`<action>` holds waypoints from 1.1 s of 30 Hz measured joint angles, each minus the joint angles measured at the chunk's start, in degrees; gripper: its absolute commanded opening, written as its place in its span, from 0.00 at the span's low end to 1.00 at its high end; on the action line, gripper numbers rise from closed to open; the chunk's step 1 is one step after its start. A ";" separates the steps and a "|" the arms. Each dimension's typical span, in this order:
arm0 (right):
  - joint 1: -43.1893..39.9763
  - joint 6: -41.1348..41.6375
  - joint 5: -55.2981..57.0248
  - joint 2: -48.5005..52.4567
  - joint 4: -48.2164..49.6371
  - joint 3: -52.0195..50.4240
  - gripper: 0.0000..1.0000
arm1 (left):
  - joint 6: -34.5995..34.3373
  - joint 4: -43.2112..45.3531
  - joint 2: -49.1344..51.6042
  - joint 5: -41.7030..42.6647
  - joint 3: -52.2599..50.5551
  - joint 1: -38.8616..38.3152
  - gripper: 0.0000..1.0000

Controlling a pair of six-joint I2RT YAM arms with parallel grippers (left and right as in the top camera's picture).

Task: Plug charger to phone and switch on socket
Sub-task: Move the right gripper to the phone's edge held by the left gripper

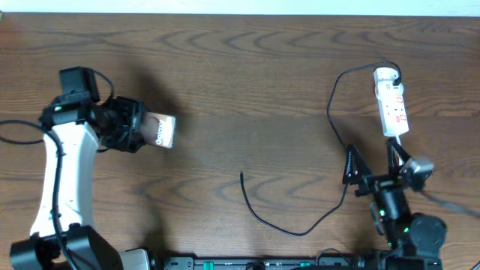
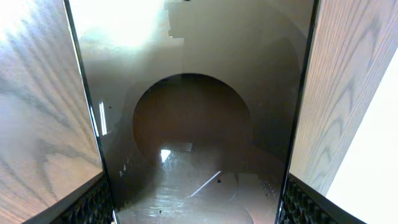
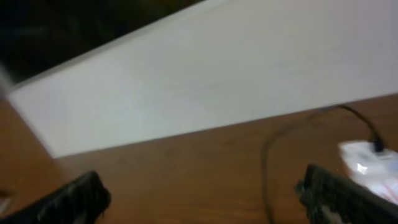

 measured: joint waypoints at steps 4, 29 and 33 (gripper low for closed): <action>0.00 0.07 -9.22 15.82 -0.50 11.39 0.99 | -0.09 1.99 1.01 0.02 0.00 -2.03 0.07; 20.09 31.06 -45.79 91.56 36.61 40.50 0.95 | -2.14 2.82 1.09 -1.14 -0.02 -2.19 0.07; 25.81 34.01 -41.94 91.73 36.76 40.52 0.95 | -2.86 2.80 1.09 -1.84 -0.02 -2.19 0.07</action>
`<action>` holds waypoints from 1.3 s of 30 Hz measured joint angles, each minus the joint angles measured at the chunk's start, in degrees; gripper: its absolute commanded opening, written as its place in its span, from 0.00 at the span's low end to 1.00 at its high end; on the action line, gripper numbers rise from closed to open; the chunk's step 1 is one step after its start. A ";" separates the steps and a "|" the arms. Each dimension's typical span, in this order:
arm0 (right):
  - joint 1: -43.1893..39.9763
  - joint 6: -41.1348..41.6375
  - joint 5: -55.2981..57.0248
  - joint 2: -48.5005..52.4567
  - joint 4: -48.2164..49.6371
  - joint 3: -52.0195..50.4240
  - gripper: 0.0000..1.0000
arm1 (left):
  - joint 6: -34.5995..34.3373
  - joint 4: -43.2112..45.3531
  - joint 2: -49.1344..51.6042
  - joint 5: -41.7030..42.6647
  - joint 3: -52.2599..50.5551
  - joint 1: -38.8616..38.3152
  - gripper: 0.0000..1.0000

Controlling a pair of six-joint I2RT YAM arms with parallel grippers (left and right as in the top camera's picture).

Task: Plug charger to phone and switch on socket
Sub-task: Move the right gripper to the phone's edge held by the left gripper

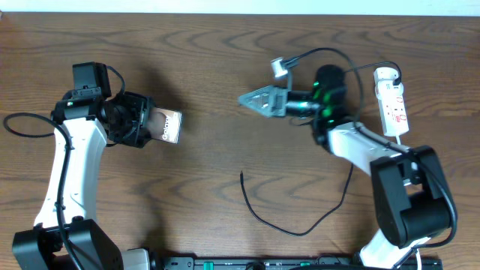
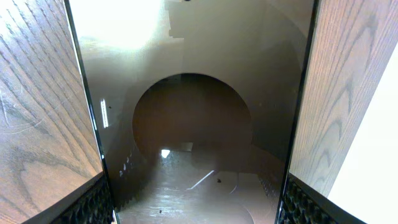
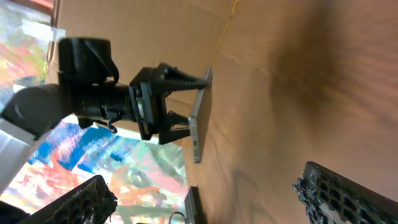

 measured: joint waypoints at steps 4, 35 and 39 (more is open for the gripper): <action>5.42 1.22 4.50 0.00 -0.15 0.02 0.91 | -0.96 -0.02 0.00 -0.94 0.00 -0.48 0.07; 17.62 0.46 24.87 0.00 -7.26 0.09 0.65 | -15.61 -0.02 0.00 -0.70 0.00 -11.91 0.07; 17.62 -0.42 25.24 0.00 -7.34 0.07 0.61 | -15.96 -0.04 0.00 -0.68 0.00 -13.00 0.07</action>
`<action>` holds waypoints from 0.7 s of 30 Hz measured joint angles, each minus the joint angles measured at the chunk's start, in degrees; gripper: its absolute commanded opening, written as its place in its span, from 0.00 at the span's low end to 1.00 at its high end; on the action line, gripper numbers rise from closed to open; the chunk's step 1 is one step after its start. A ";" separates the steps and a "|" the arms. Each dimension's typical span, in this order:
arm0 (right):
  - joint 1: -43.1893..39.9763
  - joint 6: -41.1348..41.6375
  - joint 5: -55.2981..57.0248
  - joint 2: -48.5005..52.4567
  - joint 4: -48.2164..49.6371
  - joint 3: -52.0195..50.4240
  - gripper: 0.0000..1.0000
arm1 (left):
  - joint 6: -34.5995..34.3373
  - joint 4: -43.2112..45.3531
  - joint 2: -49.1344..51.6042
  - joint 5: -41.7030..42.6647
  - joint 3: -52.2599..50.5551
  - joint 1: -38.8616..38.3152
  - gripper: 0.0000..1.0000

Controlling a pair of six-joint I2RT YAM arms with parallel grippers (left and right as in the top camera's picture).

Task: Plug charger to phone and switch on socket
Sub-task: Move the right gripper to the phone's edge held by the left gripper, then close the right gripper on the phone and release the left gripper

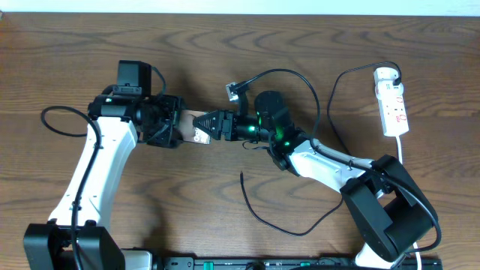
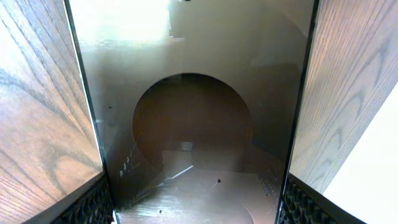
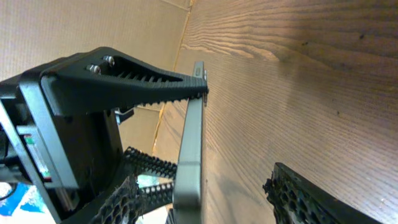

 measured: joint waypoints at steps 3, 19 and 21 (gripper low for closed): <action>0.00 -0.61 0.02 0.00 0.00 0.02 0.58 | -0.72 0.02 0.00 0.04 0.00 -0.52 0.07; 2.40 -3.06 0.92 0.00 -0.02 0.02 0.43 | -1.38 0.04 0.00 -1.38 0.00 -1.51 0.07; 2.40 -3.21 1.03 0.00 -0.02 0.00 0.43 | -1.40 0.04 0.00 -1.70 0.00 -1.90 0.07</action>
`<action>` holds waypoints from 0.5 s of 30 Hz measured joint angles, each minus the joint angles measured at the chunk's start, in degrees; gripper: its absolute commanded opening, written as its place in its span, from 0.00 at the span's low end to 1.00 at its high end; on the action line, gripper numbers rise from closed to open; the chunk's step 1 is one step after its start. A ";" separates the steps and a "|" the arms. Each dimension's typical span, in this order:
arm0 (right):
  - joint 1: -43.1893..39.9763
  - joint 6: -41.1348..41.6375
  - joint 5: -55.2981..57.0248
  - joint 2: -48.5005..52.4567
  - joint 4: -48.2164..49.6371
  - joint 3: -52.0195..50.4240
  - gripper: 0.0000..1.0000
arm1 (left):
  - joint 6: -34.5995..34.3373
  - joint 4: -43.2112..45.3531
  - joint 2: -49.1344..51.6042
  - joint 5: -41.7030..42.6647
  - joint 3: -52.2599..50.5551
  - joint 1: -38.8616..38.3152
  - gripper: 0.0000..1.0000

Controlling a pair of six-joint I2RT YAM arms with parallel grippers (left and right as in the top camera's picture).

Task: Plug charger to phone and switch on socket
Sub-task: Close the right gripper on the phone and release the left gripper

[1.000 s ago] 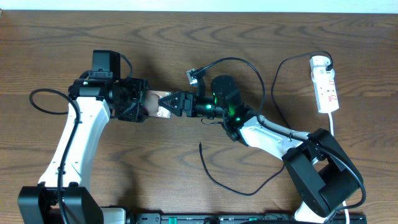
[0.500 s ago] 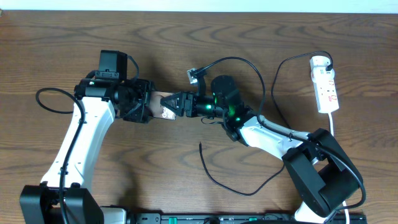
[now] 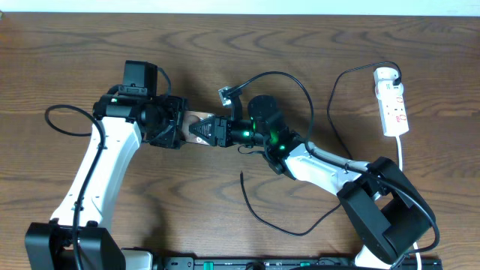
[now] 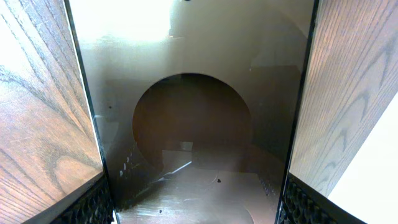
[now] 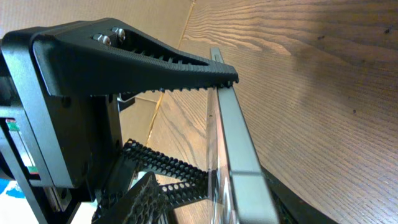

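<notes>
The phone (image 3: 196, 127) is held on edge above the table, left of centre, with my left gripper (image 3: 178, 124) shut on it. Its dark glass (image 4: 193, 124) fills the left wrist view between the fingers (image 4: 94, 200). My right gripper (image 3: 213, 131) is open, and its fingers straddle the phone's free end. In the right wrist view the phone's grey edge (image 5: 236, 155) runs between them, with a gap to the left finger (image 5: 140, 199). The black charger cable (image 3: 285, 225) lies on the table, its loose plug end (image 3: 241, 175) near the middle. The white socket strip (image 3: 391, 101) lies at the far right.
The cable loops from the strip down toward the front edge and back to the middle, under my right arm (image 3: 322, 161). My left arm (image 3: 90, 180) crosses the left side. The wooden table (image 3: 225, 45) stretches behind both grippers.
My right gripper has moved a little left, from just off the phone's end to having that end between its open fingers. The left gripper still holds the phone, shifted slightly right.
At first my left gripper held the phone at the far left and my right arm was folded at the front right. Then the right arm was stretched toward the middle, gripper open. Later both grippers were close near the centre; now the right one straddles the phone.
</notes>
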 measured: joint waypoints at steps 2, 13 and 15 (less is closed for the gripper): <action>0.00 -0.02 0.02 0.00 0.00 0.02 0.42 | 0.00 0.00 0.00 -0.09 0.00 -0.15 0.07; 0.00 -0.22 0.11 0.00 0.00 0.02 0.33 | -0.79 0.00 0.00 -0.31 0.00 -1.07 0.07; 0.00 -0.22 0.13 0.00 0.00 0.00 0.31 | -0.87 0.00 0.00 -0.31 0.00 -1.44 0.07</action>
